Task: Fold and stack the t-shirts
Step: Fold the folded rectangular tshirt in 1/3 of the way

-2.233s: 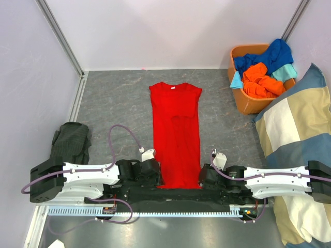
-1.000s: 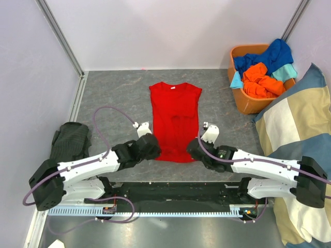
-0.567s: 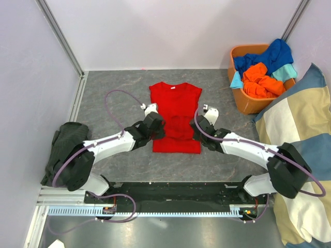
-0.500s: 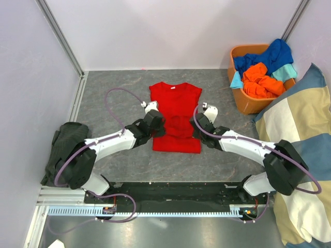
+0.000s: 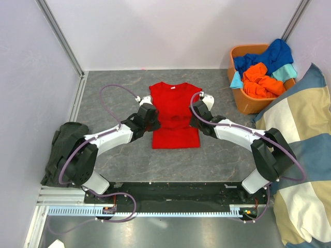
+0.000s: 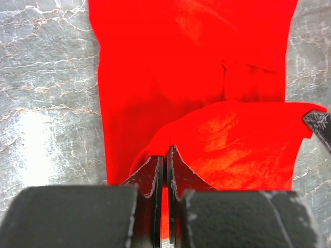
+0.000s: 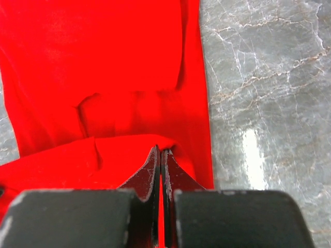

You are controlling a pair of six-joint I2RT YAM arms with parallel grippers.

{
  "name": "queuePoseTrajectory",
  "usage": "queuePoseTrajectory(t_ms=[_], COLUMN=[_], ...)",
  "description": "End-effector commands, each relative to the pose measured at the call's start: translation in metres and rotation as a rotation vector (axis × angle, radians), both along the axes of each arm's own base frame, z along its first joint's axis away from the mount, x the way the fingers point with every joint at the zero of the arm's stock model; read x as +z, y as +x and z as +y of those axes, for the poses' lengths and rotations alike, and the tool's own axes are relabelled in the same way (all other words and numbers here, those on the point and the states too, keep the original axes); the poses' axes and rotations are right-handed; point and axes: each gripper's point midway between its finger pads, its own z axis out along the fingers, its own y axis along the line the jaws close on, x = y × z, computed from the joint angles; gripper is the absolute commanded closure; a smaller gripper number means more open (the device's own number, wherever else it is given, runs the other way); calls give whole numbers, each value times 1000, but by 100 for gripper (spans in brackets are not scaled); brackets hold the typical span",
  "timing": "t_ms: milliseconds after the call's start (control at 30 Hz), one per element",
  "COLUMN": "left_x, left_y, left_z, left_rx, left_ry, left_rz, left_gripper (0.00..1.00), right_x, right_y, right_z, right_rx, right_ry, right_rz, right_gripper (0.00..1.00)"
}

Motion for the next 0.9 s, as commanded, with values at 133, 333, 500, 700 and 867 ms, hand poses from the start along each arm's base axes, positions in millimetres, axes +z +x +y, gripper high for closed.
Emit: queuePoseTrajectory(t_ms=[133,333,500,700,867], left_x=[-5,-9,3,14,25], left_y=[22,46,65,73,42], left_z=[-3,3,9,35,48], left_rx=[-22,6,26,96,96], left_ry=[21,71,109,154,104], left_rz=[-20,-39,-87,-107,-103], left_gripper=[91,79,50,0,0], right_x=[5,2,13,30,36], right_y=[26,43,58,64,36], right_z=[1,-9,-29,-55,-72], right_rx=[-3,-3,-21,-41,-23], right_ry=[27,21,14,-9,-36], right_rz=[-21,-25,-63,-93,-74], right_gripper=[98,88,78,46,37])
